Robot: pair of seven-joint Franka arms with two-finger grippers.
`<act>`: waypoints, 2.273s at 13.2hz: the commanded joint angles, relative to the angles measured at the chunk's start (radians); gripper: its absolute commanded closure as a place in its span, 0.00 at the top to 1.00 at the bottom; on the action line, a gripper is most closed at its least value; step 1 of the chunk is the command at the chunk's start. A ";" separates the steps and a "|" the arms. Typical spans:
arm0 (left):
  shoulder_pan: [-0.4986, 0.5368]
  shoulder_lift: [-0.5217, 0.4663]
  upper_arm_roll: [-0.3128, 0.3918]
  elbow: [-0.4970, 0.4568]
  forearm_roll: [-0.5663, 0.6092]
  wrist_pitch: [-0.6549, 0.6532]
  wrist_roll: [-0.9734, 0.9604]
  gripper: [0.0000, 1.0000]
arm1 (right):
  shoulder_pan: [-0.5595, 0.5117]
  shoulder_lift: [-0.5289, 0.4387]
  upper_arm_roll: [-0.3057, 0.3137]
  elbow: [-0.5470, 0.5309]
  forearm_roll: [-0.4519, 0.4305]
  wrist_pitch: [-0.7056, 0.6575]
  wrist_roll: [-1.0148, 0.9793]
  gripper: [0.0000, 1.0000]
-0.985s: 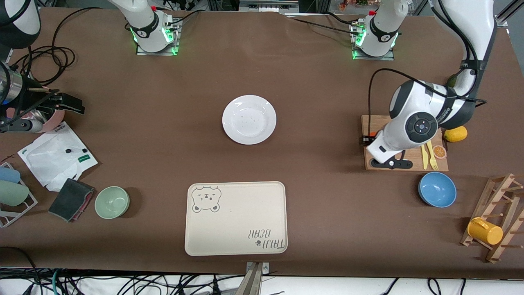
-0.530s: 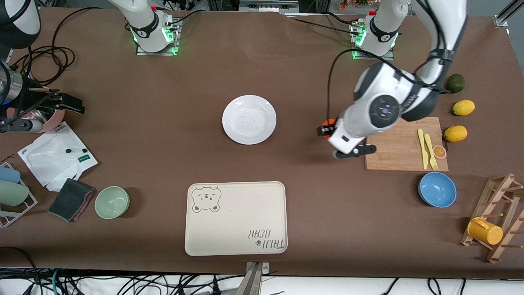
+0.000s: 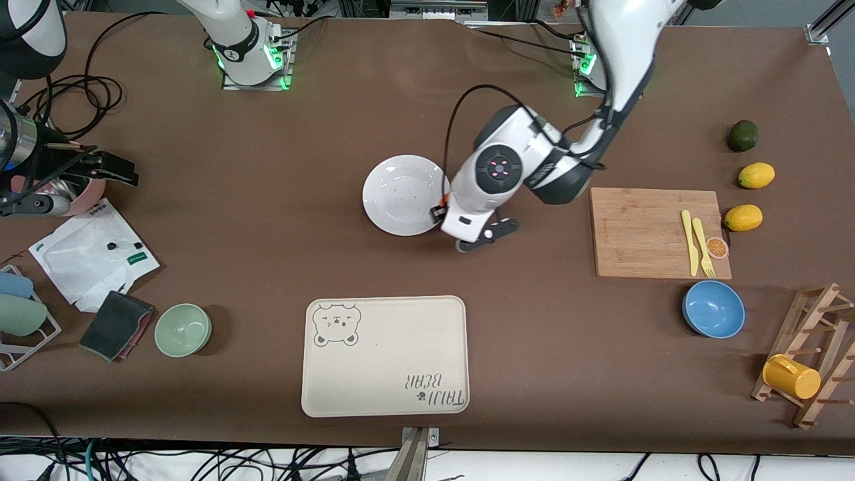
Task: Place orange and plate with both arms
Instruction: 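Carry the orange with the left gripper onto the white plate, then release the orange and withdraw the left gripper while the right gripper approaches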
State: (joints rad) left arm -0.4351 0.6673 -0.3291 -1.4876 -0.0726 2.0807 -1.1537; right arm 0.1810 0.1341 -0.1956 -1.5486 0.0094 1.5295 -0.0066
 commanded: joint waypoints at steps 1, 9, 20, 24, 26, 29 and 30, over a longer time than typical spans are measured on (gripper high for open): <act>-0.088 0.061 0.019 0.050 -0.001 0.065 -0.105 0.26 | -0.002 0.004 -0.002 0.019 0.017 -0.017 -0.010 1.00; -0.223 0.172 0.051 0.049 0.029 0.137 -0.127 0.30 | 0.000 0.010 -0.002 0.016 0.017 -0.022 -0.073 1.00; -0.154 0.023 0.056 0.052 0.117 -0.095 -0.118 1.00 | 0.005 0.122 -0.002 0.018 0.090 -0.003 -0.138 1.00; -0.016 -0.084 0.056 0.053 0.123 -0.226 0.118 1.00 | 0.006 0.170 0.001 -0.109 0.391 0.088 -0.131 1.00; 0.086 -0.139 0.056 0.053 0.123 -0.243 0.246 1.00 | 0.008 0.162 0.030 -0.232 0.446 0.206 -0.133 1.00; 0.206 -0.236 0.055 0.052 0.193 -0.289 0.444 1.00 | 0.008 0.154 0.119 -0.398 0.578 0.415 -0.144 1.00; 0.243 -0.257 0.053 0.053 0.204 -0.318 0.510 1.00 | 0.008 0.154 0.140 -0.445 0.619 0.478 -0.145 1.00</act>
State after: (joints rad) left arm -0.2416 0.4754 -0.2605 -1.4102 0.0875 1.8056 -0.7418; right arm 0.1897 0.3349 -0.0949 -1.8809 0.5625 1.9064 -0.1359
